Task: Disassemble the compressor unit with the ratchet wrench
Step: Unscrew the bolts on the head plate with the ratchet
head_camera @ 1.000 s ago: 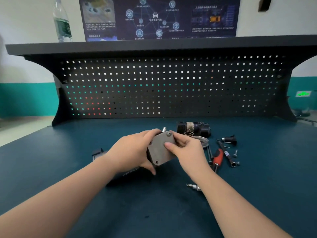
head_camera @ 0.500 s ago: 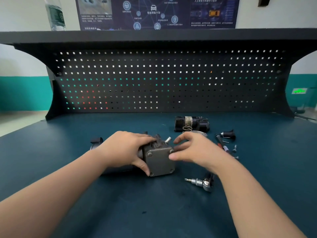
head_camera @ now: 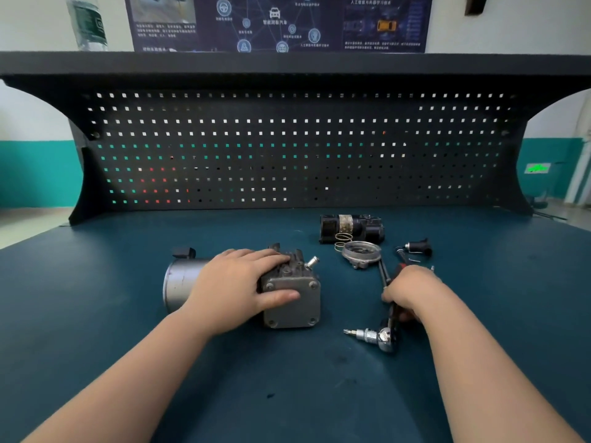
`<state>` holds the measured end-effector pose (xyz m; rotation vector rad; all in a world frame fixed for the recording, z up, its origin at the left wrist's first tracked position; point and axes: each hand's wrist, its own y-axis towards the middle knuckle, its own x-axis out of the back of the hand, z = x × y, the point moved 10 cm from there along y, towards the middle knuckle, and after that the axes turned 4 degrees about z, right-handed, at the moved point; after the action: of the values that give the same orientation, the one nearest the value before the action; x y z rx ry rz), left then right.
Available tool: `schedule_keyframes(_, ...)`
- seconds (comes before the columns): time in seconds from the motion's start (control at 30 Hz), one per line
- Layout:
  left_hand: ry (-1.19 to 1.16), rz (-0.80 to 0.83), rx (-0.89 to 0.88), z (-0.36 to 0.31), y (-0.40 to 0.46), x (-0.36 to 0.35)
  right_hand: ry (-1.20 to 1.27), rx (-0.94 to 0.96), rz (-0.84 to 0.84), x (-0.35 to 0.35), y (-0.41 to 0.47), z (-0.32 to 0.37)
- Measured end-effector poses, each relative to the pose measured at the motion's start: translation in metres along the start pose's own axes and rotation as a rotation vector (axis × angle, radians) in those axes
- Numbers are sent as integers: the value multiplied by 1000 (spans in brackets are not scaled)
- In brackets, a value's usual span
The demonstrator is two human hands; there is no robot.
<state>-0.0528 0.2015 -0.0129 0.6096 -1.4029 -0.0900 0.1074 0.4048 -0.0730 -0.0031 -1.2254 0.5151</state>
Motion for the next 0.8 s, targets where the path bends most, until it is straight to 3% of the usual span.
schedule_keyframes(0.17, 126, -60, 125, -2, 6, -3, 160, 12, 0, -3, 2, -1)
schedule_keyframes(0.3, 75, -63, 68, 1, 3, -2, 365, 73, -72, 6, 3, -5)
schedule_keyframes(0.4, 6, -50, -10, 3, -1, 0, 461, 265, -117, 20, -5, 11)
schedule_keyframes(0.53, -6, -55, 15, 4, -2, -1, 771, 544, -17, 29, -30, 50)
schedule_keyframes(0.63, 47, -95, 73, 3, 0, -1, 865, 692, -152, 48, -45, 58)
schedule_keyframes(0.8, 57, -109, 108, 1, 2, -1, 875, 742, -352, 65, -60, 52)
